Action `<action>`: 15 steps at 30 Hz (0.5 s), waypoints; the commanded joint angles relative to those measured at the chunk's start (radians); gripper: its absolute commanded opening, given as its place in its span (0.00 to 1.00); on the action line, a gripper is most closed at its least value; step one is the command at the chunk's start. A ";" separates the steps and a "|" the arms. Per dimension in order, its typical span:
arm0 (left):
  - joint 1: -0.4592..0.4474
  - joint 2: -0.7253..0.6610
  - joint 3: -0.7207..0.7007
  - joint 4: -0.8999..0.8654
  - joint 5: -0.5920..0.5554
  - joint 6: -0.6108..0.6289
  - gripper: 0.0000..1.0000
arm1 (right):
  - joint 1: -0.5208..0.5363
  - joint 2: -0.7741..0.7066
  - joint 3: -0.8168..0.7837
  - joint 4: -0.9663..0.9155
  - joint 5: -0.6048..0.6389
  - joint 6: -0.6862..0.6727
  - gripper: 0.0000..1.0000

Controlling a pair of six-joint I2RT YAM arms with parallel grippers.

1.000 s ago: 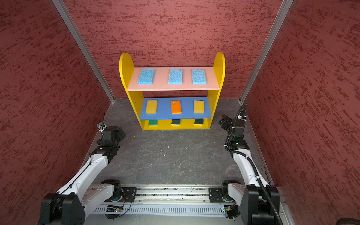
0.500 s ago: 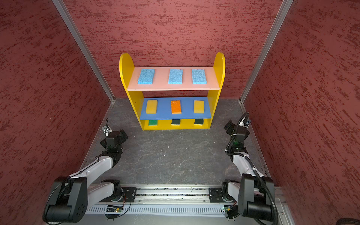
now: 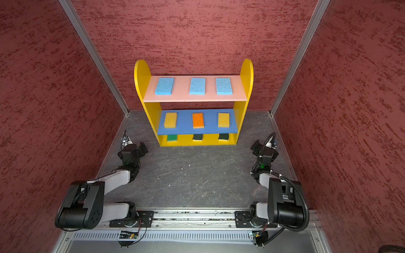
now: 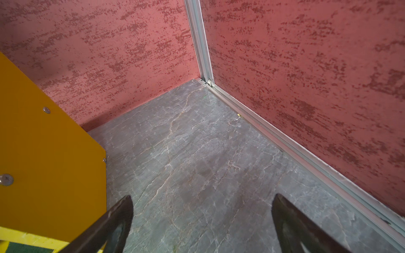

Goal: Arrange cleaning sponges on a shelf
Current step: Reset both arms

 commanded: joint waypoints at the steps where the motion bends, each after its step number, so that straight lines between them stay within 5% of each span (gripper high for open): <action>1: 0.006 0.036 0.049 0.045 0.021 0.018 0.99 | -0.005 0.016 -0.005 0.089 -0.004 -0.016 0.99; 15: -0.009 0.140 0.047 0.209 0.162 0.118 0.99 | -0.003 0.052 -0.051 0.249 -0.124 -0.083 0.99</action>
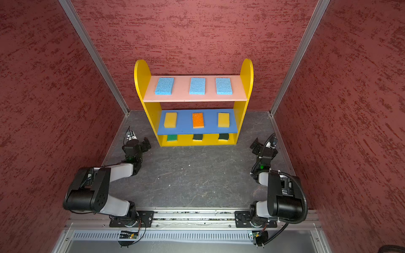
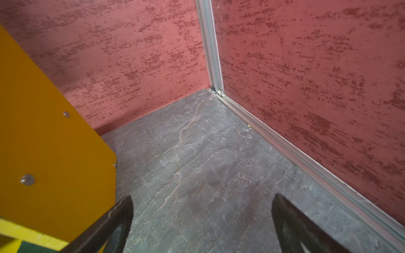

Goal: Arrange cleaning sponges on a shelf
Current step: Reset both arms

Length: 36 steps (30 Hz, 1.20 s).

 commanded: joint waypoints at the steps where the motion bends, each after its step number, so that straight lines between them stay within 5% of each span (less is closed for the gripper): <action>1: -0.007 0.005 -0.015 0.081 0.051 0.045 0.99 | -0.002 -0.001 -0.029 0.102 -0.066 -0.047 0.99; 13: -0.001 0.015 -0.015 0.091 0.132 0.068 1.00 | 0.003 0.033 -0.071 0.233 -0.263 -0.129 0.99; 18: 0.004 0.010 -0.032 0.117 0.149 0.067 0.99 | 0.023 0.158 -0.135 0.465 -0.232 -0.135 0.99; 24: 0.020 0.013 -0.057 0.150 0.217 0.070 1.00 | 0.025 0.141 -0.107 0.389 -0.265 -0.149 0.99; 26: 0.030 0.077 -0.124 0.361 0.229 0.081 0.99 | 0.025 0.139 -0.088 0.355 -0.265 -0.151 0.99; 36: 0.031 0.054 -0.100 0.264 0.238 0.065 0.99 | 0.032 0.142 -0.079 0.341 -0.250 -0.153 0.99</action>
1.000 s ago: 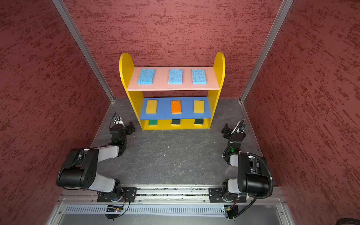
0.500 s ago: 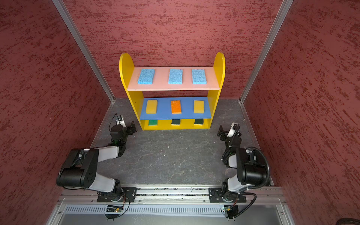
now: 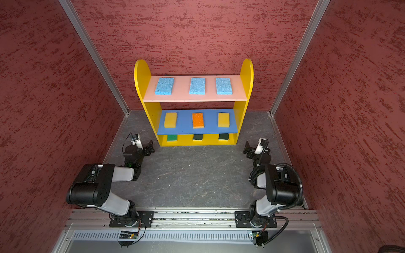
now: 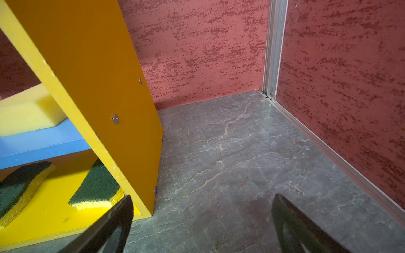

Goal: Arrange cleaning sponges on a shelf
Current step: Reset both arms

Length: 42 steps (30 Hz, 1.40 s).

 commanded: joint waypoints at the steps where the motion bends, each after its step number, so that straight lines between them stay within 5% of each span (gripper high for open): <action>1: 0.006 0.000 0.006 0.044 0.016 0.009 0.99 | 0.007 -0.002 0.016 0.020 -0.011 -0.031 0.99; 42: 0.006 -0.004 0.008 0.030 0.015 0.005 0.99 | 0.007 -0.004 0.016 0.018 -0.028 -0.033 0.99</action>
